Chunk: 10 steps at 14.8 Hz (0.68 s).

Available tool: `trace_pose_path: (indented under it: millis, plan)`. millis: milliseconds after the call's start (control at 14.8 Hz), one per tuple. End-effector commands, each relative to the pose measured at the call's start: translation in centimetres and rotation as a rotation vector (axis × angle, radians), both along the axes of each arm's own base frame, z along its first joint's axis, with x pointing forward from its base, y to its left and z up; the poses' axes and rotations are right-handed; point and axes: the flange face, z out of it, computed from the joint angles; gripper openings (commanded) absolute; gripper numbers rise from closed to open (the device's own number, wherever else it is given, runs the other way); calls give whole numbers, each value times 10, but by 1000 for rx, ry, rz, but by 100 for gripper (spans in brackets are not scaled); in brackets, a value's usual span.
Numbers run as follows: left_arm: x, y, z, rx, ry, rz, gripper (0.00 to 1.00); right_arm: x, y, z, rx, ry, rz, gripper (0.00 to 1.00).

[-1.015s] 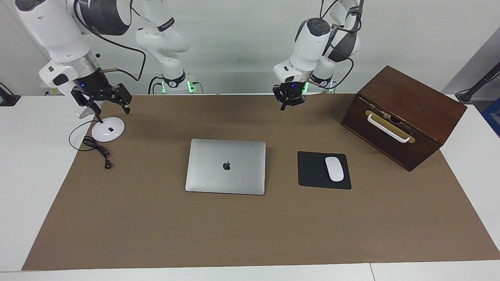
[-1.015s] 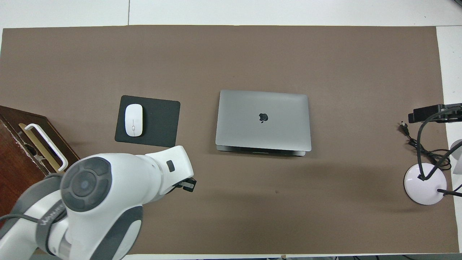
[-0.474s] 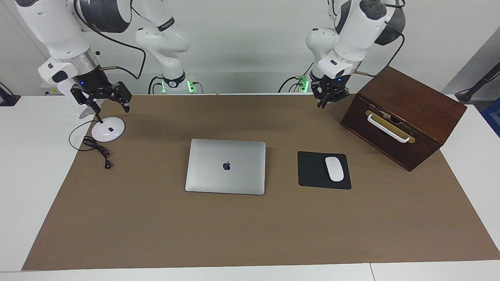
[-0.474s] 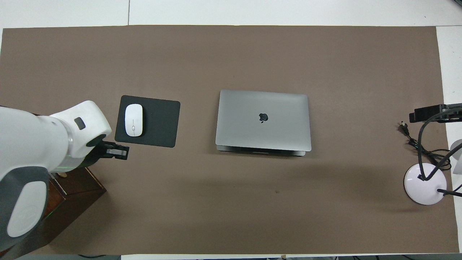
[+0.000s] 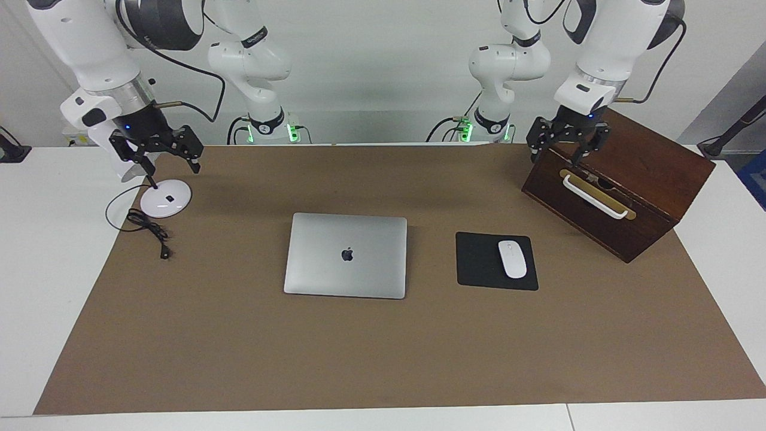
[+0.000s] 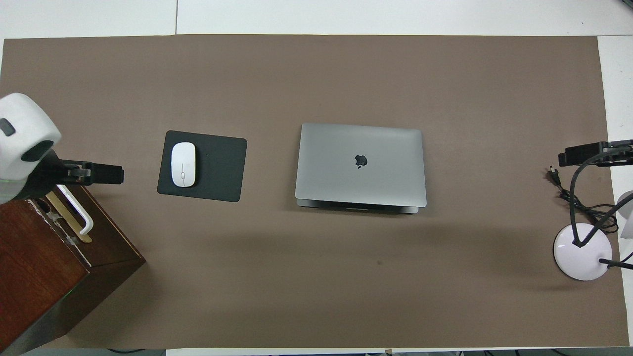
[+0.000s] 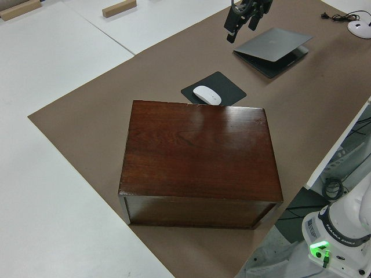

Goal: Close laptop with both arms

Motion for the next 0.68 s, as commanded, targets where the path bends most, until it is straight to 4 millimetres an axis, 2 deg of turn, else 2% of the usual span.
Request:
trace_pose_path:
  millis: [0,203,338,609]
  plan:
    - [24,20,17,32,6,23,100,-3,0,-1,-4,-25,-4,100]
    - [26,22,18,42,4,25,100,-4,0,-1,-3,-17,-4,100]
    - [31,21,7,40,33,22,100,-5,1,-4,-3,-11,-4,100]
    - [33,21,-1,41,53,23,100,-5,1,-5,-2,-9,-4,100]
